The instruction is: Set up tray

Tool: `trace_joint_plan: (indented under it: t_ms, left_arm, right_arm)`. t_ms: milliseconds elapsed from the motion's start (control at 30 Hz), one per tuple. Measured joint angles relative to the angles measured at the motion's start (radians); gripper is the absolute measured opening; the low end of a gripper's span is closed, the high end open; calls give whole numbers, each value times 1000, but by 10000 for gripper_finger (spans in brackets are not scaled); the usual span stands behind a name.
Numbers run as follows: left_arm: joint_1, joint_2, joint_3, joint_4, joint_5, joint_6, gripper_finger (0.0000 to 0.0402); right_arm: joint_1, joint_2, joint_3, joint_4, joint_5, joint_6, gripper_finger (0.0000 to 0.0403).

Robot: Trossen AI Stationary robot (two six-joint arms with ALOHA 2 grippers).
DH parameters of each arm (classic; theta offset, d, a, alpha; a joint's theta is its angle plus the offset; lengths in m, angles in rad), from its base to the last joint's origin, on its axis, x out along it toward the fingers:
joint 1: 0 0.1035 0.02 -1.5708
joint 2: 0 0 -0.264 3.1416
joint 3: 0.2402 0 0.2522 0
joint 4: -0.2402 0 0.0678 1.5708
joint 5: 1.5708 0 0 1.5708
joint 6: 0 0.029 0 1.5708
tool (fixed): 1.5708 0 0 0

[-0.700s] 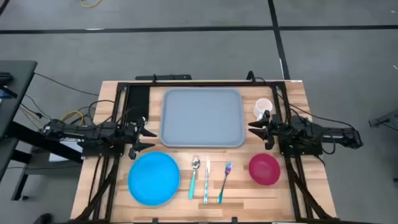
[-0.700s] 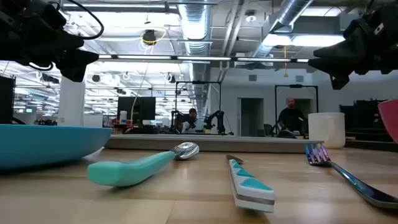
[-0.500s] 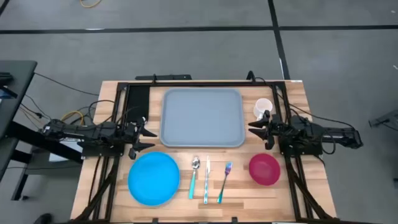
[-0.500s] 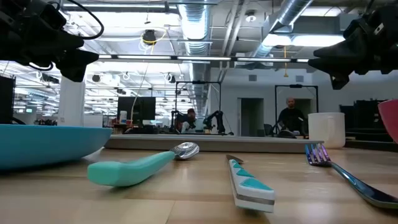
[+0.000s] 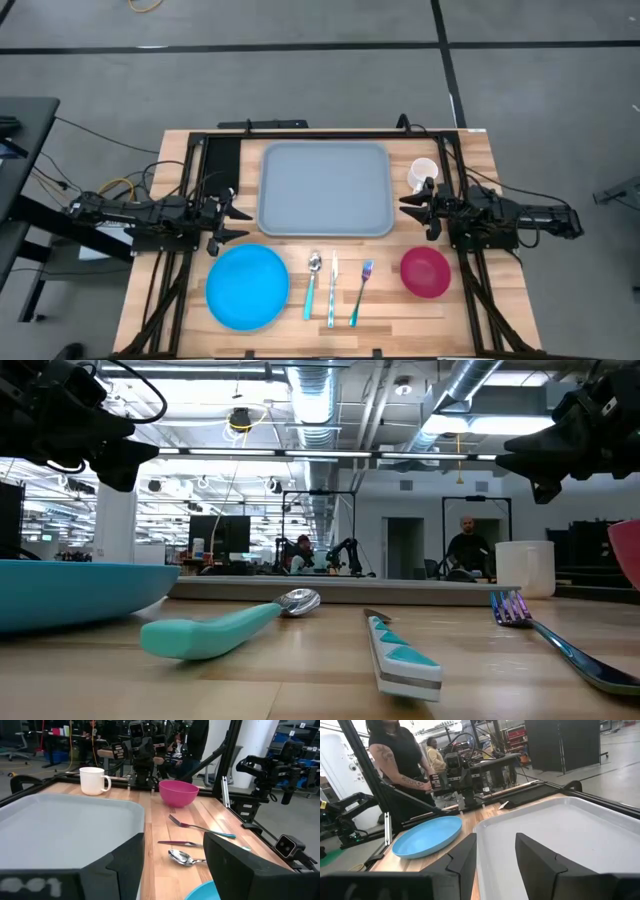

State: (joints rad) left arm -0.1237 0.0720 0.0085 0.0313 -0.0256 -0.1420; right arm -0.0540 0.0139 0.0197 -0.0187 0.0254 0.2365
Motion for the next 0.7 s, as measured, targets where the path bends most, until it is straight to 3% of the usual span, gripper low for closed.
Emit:
trace_joint_plan:
  t_ms: [700]
  left_arm:
    - [0,0,0,0,0,0,192]
  right_arm:
    - [0,0,0,0,0,0,129]
